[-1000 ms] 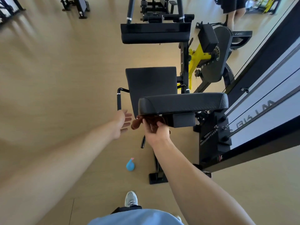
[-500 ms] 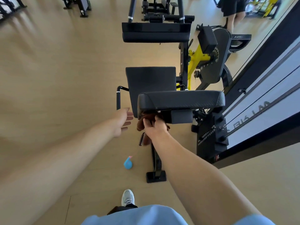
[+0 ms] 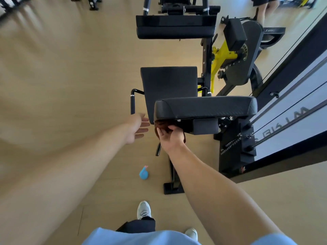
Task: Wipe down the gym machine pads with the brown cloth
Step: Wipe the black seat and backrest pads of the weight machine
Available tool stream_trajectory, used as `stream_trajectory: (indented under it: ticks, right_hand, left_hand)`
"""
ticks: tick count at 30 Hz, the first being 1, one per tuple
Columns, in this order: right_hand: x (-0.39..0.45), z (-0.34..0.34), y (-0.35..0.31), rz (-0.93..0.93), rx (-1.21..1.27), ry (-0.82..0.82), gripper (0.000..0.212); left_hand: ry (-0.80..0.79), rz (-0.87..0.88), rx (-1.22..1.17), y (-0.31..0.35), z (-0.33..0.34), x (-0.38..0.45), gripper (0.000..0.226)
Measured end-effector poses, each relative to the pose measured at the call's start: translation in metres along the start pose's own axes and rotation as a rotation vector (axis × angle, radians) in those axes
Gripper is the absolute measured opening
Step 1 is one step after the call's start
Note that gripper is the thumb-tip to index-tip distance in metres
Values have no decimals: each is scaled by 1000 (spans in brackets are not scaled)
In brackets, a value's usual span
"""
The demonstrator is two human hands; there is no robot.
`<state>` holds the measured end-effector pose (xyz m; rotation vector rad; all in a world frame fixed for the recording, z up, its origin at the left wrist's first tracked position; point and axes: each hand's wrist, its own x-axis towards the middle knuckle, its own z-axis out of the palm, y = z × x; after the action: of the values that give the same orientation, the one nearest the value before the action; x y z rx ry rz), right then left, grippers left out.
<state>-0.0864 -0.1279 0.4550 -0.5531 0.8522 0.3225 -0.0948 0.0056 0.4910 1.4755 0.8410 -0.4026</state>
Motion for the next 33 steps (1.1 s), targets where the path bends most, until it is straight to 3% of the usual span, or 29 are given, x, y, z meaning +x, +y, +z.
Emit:
stream_trajectory:
  ticks: [4, 6, 11, 14, 19, 23, 26, 30, 33]
  right_hand:
    - [50, -1, 2, -40, -133, -10, 47]
    - [65, -3, 7, -33, -125, -21, 47]
    - [38, -30, 4, -37, -41, -82, 53]
    - [-7, -55, -17, -41, -13, -101, 40]
    - [-66, -87, -45, -67, -72, -98, 45]
    - [-94, -99, -73, -117, -71, -107, 30]
    - [-91, -89, -91, -129, -54, -125, 28]
    - [-68, -85, -93, -34, -228, -100, 25]
    - [-35, -85, -92, -16, -220, -62, 26]
  left_hand:
    - [1, -8, 47, -8, -17, 10, 35]
    - [35, -13, 71, -18, -29, 18, 33]
    - [55, -64, 58, -42, -24, 18, 30]
    - [6, -71, 47, -44, 11, 5, 29]
    - [-59, -18, -7, -43, 85, -26, 24]
    - [-114, 11, -63, -47, 124, -49, 28]
    - [-144, 5, -69, -55, 135, -52, 28]
    - [-77, -40, -36, -64, 139, -47, 28]
    - [-22, -67, -13, -60, 136, -32, 25]
